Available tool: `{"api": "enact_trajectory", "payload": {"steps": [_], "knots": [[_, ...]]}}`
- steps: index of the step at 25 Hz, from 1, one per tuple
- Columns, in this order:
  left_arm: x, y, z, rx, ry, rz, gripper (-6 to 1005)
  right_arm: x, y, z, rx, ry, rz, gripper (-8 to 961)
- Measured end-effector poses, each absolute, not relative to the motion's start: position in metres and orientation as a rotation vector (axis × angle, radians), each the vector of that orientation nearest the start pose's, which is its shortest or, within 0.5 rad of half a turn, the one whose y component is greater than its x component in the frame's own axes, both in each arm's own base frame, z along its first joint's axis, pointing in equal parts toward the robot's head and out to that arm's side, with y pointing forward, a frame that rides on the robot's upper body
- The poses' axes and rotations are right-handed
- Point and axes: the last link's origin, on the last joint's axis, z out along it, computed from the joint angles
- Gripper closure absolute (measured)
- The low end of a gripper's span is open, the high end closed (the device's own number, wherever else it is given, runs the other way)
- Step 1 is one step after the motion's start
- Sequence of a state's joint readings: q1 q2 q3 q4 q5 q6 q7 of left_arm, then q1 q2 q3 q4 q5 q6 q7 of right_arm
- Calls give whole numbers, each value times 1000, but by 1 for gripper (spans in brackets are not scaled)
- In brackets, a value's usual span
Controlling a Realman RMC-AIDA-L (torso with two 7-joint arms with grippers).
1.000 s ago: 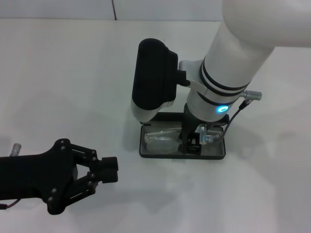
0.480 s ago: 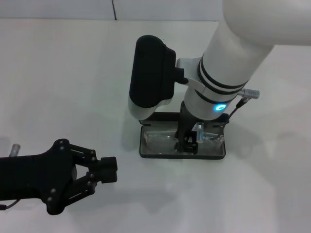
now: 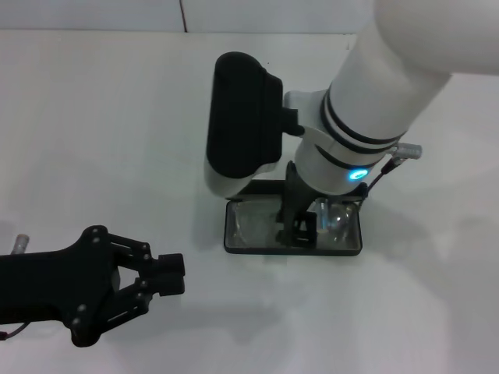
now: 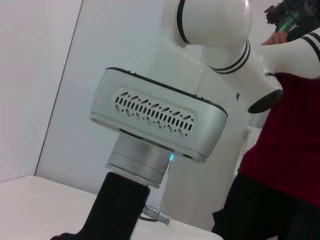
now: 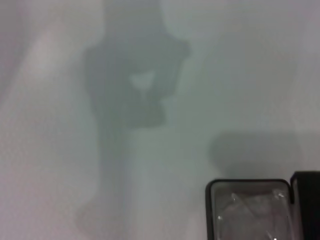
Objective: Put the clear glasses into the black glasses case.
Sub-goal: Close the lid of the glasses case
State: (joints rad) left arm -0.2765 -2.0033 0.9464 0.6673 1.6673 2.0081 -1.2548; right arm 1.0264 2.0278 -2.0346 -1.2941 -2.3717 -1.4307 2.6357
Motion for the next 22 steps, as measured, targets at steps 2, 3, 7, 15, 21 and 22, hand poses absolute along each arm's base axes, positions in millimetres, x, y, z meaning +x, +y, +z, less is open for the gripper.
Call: {"api": "enact_trajectory", "payload": {"steps": [2,3,7,15,21,22], "knots": [[-270,226,29,-2915,-446,-1181,871,45,320,-97,-2885,-57,-792,756],[-270,226,29,-2915,-447,-1181,870,46,319,-95,-2884,-52,-779,755],[-271,225,30,-2910,-448,-1186,870,45,313,-86,-2902,-37,-698,752],[-268,233,36,-2863,-500,-1219,871,40,302,-64,-2914,-43,-534,748],[-263,241,43,-2817,-521,-1261,871,48,296,-21,-2891,37,-366,745],[-262,242,43,-2813,-520,-1269,870,50,295,-12,-2880,54,-332,744]]}}
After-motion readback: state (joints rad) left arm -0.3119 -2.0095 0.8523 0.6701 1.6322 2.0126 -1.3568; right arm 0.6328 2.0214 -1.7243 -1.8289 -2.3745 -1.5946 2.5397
